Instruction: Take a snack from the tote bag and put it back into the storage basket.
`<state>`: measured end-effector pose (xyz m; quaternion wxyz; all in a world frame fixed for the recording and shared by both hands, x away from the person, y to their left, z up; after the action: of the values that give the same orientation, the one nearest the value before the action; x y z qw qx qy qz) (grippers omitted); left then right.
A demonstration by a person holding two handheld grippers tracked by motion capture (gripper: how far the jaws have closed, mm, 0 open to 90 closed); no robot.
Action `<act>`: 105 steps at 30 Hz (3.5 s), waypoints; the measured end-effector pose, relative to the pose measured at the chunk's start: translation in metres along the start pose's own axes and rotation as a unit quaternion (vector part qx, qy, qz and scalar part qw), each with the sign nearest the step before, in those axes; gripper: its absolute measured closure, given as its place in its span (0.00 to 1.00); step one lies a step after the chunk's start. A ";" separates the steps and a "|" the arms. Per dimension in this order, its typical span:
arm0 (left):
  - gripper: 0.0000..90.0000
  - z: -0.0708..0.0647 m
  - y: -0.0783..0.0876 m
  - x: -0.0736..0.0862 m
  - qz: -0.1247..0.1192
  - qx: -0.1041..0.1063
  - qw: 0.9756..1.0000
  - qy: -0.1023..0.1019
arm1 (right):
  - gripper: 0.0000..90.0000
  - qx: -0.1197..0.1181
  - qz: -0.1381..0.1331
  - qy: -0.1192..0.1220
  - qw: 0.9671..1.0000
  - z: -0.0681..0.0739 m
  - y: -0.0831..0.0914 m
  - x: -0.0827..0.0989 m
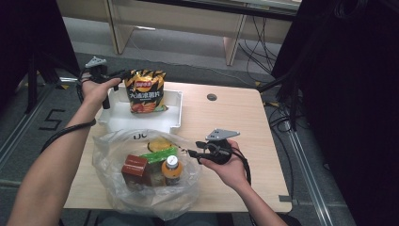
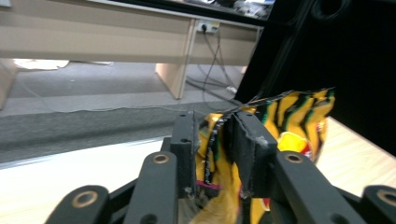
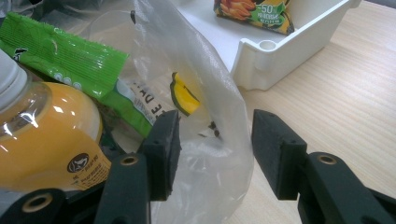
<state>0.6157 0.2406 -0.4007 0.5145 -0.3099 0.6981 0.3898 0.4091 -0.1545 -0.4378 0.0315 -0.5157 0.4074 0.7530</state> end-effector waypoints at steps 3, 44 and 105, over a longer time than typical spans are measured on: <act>0.75 0.002 0.000 -0.003 0.002 -0.016 1.000 -0.015 | 0.59 -0.001 0.001 0.001 1.000 0.000 0.000 0.000; 0.47 -0.014 0.052 -0.024 0.019 -0.061 0.998 -0.023 | 0.57 0.003 -0.005 0.012 1.000 0.001 -0.001 -0.002; 0.53 -0.143 0.178 0.023 0.088 0.142 0.983 -0.071 | 0.62 -0.178 0.087 0.105 0.974 0.033 -0.034 -0.082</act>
<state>0.3928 0.2062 -0.3587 0.5649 -0.1427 0.7327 0.3516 0.4386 -0.0801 -0.3871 -0.1696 -0.5522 0.3109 0.7548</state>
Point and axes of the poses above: each handheld gripper's, and its own axes: y roughly backward along the jaws, x roughly out of its underside, z roughly to its left, the point moved 2 cm from there along -y, roughly forward along the jaws, and after that the axes turned 3 degrees about -y, right-handed, at the moved point
